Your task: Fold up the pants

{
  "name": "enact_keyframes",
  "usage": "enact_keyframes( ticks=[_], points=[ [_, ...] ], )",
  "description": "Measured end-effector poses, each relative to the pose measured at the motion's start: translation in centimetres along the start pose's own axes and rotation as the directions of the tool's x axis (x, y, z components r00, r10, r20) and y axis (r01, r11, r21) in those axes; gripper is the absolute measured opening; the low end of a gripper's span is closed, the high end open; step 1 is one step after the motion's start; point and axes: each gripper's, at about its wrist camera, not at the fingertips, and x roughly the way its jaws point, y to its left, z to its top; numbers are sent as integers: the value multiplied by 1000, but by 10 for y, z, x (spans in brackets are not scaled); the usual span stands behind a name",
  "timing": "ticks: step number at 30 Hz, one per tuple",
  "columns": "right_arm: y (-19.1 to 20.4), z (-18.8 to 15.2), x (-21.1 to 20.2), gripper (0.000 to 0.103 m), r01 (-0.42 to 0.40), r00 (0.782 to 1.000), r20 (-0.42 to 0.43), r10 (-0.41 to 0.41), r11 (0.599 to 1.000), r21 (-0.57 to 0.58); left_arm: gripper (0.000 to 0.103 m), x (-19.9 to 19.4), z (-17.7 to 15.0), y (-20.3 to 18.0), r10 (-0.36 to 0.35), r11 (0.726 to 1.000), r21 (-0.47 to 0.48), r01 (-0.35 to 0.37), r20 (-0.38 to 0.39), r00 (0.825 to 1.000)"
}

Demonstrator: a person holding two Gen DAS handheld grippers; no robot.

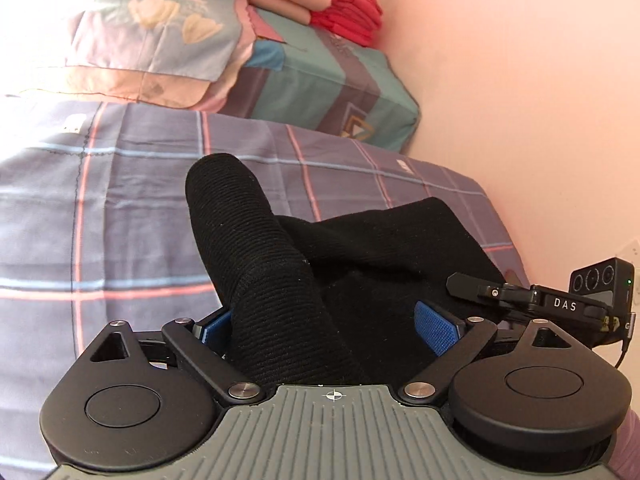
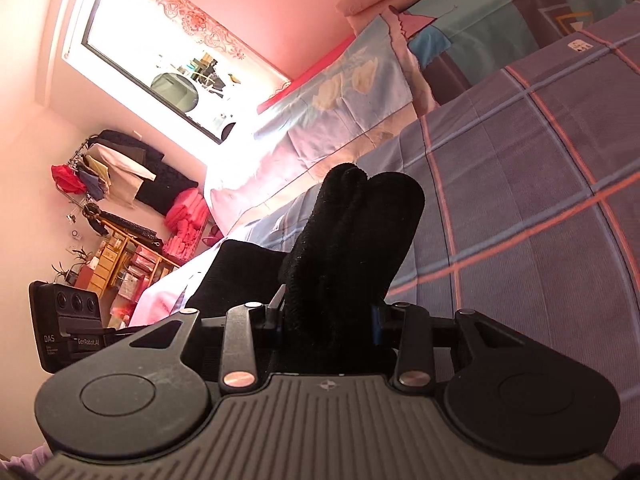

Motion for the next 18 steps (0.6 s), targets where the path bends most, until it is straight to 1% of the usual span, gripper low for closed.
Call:
enact_keyframes(
  ticks=[2,4,5,6,7,8,9,10,11,12,13,14,16,17,18],
  points=[
    [-1,-30,-19,43,18,1000,-21,-17,1000,23,103,-10,-28,-6,-16,1000,-1,16,-19,1000],
    [-11,-56,-26,44,46,997,-65,-43,998,50,103,-11,-58,-6,-14,1000,-5,14,-56,998],
    [-21,-72,-25,48,72,993,-102,-64,995,74,103,-8,-73,-3,-9,1000,-8,8,-88,996],
    [-32,-88,-21,51,137,981,-145,-126,988,66,103,0,-88,2,10,1000,-10,-11,-127,992],
    [-39,-104,-17,52,286,945,-172,-278,958,21,103,11,-103,6,57,998,1,-57,-170,984],
    [-41,-114,-19,63,383,913,-157,-377,924,3,103,21,-117,10,133,991,11,-134,-215,967],
    [-39,-117,-28,63,358,930,-107,-353,933,31,103,29,-126,12,210,978,38,-207,-249,945],
    [-31,-118,-37,63,355,934,-55,-353,934,40,103,30,-132,13,244,970,63,-235,-261,934],
    [-16,-119,-44,62,400,916,24,-399,917,-7,103,25,-134,13,242,970,58,-235,-250,937],
    [-2,-119,-45,68,455,889,90,-449,887,-77,103,19,-134,11,239,971,54,-233,-238,941],
    [14,-118,-42,73,501,865,136,-484,853,-149,103,14,-133,9,249,969,63,-241,-227,942],
    [26,-117,-36,74,513,858,153,-491,833,-208,103,9,-130,5,266,964,81,-255,-209,941],
    [47,-118,-20,72,523,852,180,-491,798,-299,103,3,-123,-2,294,954,115,-278,-161,942],
    [55,-118,-8,72,525,851,197,-487,780,-340,103,3,-120,-4,303,950,124,-286,-147,941],
    [58,-119,2,72,512,859,204,-470,774,-372,103,7,-116,-6,315,946,130,-298,-141,938]
  ],
)
